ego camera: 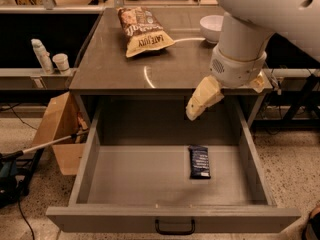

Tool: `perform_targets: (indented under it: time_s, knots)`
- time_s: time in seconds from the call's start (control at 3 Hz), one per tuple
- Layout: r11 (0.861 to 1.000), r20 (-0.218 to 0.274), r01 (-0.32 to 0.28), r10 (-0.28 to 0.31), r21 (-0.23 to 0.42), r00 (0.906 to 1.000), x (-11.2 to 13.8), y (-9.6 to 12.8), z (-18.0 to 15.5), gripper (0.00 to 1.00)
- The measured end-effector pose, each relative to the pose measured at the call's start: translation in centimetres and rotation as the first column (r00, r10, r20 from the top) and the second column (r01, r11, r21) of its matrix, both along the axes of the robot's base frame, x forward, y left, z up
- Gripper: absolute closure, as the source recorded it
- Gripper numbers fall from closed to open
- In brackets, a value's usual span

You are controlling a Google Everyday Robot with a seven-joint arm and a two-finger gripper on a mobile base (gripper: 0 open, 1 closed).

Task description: Pick rxbar chocolate from top drawer and place on counter

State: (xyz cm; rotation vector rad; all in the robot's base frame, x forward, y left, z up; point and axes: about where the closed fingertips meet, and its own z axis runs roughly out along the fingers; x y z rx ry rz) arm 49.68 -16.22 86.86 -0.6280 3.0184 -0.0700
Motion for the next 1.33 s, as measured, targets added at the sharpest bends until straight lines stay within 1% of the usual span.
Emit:
perform_targets:
  time_s: [0.33,0.67,1.0,1.33]
  knots:
    - [0.998,0.006,-0.015,0.015,0.053,0.9999,0.2,-0.3,-0.1,0.00]
    - [0.984,-0.044,-0.045,0.053,0.170,0.9976,0.7,-2.0,-1.2,0.00]
    - [0.962,-0.084,-0.081,0.107,0.262,0.9908,1.1,-2.9,-2.5,0.00]
    - [0.946,-0.121,-0.093,0.136,0.311,0.9832,1.0,-2.9,-4.0,0.00]
